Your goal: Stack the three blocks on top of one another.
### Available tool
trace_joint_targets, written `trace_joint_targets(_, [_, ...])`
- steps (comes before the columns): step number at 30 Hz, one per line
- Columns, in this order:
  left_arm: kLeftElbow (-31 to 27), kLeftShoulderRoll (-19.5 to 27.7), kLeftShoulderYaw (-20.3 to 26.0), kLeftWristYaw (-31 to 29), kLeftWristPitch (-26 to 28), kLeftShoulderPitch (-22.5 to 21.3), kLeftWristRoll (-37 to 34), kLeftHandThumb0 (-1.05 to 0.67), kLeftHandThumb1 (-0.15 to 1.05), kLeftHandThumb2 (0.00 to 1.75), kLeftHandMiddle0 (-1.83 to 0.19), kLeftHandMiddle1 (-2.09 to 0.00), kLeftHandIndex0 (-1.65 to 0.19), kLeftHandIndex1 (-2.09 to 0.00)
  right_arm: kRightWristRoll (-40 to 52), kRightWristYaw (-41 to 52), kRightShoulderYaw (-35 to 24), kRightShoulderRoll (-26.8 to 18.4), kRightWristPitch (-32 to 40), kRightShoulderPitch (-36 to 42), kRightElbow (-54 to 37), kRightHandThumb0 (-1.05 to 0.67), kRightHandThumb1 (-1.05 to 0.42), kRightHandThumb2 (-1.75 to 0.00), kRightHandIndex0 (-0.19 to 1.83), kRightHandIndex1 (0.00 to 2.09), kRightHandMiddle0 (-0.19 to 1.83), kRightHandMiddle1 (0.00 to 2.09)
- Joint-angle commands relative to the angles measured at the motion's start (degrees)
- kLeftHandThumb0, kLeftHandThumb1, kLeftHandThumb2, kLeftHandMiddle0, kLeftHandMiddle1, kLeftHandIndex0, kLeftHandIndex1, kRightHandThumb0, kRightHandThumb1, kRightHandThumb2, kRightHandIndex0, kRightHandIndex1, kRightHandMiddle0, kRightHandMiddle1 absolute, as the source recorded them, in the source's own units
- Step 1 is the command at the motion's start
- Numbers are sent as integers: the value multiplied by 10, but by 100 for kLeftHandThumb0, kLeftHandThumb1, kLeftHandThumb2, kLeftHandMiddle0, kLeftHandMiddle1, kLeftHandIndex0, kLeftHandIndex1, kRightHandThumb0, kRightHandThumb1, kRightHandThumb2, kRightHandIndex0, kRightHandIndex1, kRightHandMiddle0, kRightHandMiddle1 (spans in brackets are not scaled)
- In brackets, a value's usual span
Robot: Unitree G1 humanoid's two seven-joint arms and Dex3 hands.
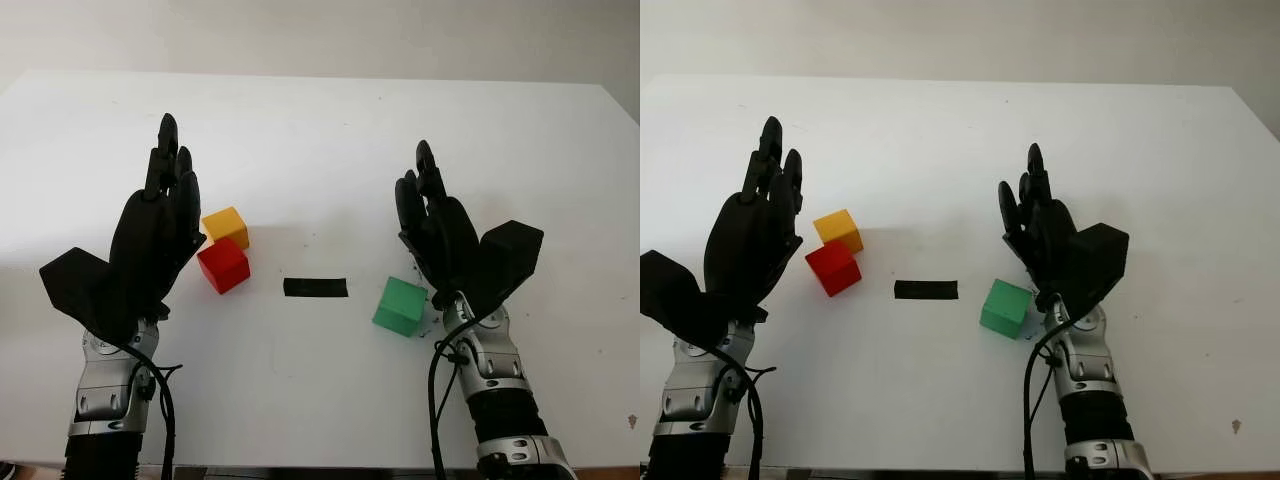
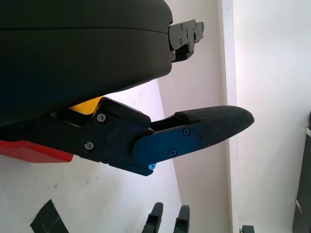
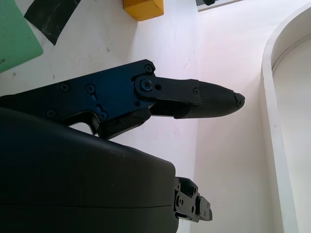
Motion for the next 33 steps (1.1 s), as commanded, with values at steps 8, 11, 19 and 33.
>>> trace_joint_targets(8, [-11,-1,0,6,12,7,1,-84,105,68,19,0,19,0,2,-4,2,1,8,-4,-8,-77,-105,-49,-19,0,-19,0])
trace_joint_targets(11, [-13,-6,4,18,3,10,4,-83,105,65,19,0,19,0,3,-1,3,2,3,-8,1,-78,-105,-49,-19,0,-19,0])
trace_joint_targets(19, [-57,154,26,-13,-44,-16,130,-66,99,11,-16,-35,-14,-62,4,4,1,2,-13,-18,16,-77,-105,-50,-19,0,-19,0])
trace_joint_targets(33, [-60,447,-60,-201,-151,-138,322,-78,69,4,-20,-6,-61,-7,-1,1,1,-1,-19,-14,12,-79,-105,-50,-19,0,-19,0])
